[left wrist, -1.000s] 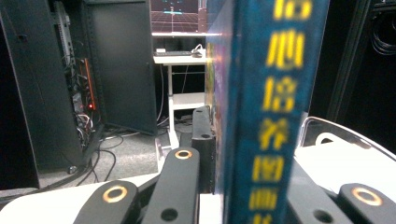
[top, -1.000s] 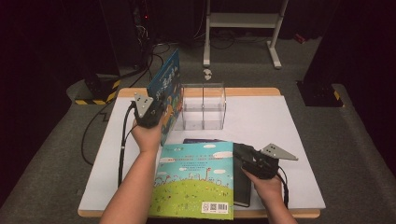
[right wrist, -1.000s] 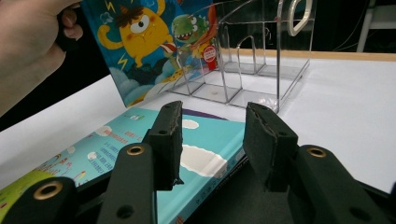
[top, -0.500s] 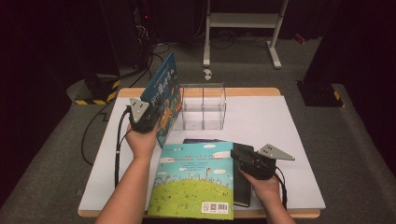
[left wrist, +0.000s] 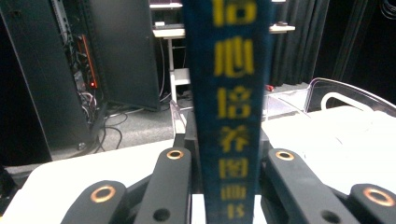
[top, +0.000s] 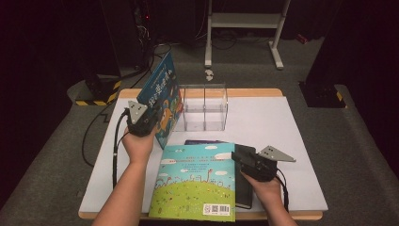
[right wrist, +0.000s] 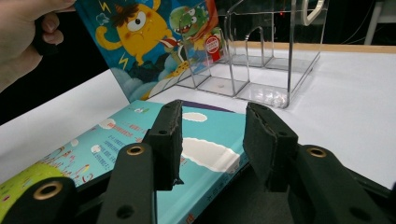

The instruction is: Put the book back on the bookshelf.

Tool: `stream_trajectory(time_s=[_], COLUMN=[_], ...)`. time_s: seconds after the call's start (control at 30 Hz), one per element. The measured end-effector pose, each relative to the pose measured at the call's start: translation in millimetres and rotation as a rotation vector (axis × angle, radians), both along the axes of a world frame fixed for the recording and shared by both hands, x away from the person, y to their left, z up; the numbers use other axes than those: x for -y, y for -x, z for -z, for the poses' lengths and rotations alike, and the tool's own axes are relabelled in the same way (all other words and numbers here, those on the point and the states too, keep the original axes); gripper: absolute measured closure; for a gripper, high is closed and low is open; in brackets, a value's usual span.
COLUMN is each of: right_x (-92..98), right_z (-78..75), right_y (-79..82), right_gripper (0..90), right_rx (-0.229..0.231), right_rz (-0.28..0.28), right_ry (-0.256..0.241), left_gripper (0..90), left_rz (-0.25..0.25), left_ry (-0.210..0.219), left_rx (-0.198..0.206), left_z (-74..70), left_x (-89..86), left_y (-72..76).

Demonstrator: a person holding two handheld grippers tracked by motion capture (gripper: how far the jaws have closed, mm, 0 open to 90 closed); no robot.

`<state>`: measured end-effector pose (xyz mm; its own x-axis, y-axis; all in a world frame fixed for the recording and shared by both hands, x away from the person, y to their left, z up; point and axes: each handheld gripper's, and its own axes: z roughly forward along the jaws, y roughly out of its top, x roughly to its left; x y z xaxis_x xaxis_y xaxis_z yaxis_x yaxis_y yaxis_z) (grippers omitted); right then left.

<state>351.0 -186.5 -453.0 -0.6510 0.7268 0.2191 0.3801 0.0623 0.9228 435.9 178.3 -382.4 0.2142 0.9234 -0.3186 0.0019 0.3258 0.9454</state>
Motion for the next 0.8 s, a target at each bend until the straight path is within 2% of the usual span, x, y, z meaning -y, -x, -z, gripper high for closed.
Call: stream_trajectory(time_s=[0.07, 0.27, 0.33, 0.5, 0.8], right_x=[-0.4, 0.6, 1.3, 2.4, 1.5], right_z=[-0.1, -2.0, -2.3, -1.4, -0.5], right_y=[0.1, 1.1, 1.3, 1.1, 0.5], right_gripper=[56.6, 56.6, 56.6, 56.7, 56.8], right_rx=[0.002, 0.007, 0.007, 0.002, 0.001], right_rz=[-0.002, 0.000, 0.001, 0.005, 0.002], right_ry=[0.000, -0.007, -0.008, -0.010, -0.009], left_gripper=[80.1, 82.3, 82.5, 82.8, 82.7], left_rz=[-0.005, -0.030, -0.036, -0.046, -0.075], left_ry=[0.011, 0.010, 0.024, 0.011, 0.015], left_rx=[-0.005, 0.001, 0.008, 0.015, 0.027], left_z=[-0.7, -1.6, -2.0, -1.5, -0.3], left_x=[0.4, 8.5, 10.7, 13.0, 15.2], left_y=[-0.2, -2.9, -4.6, -7.2, -13.2])
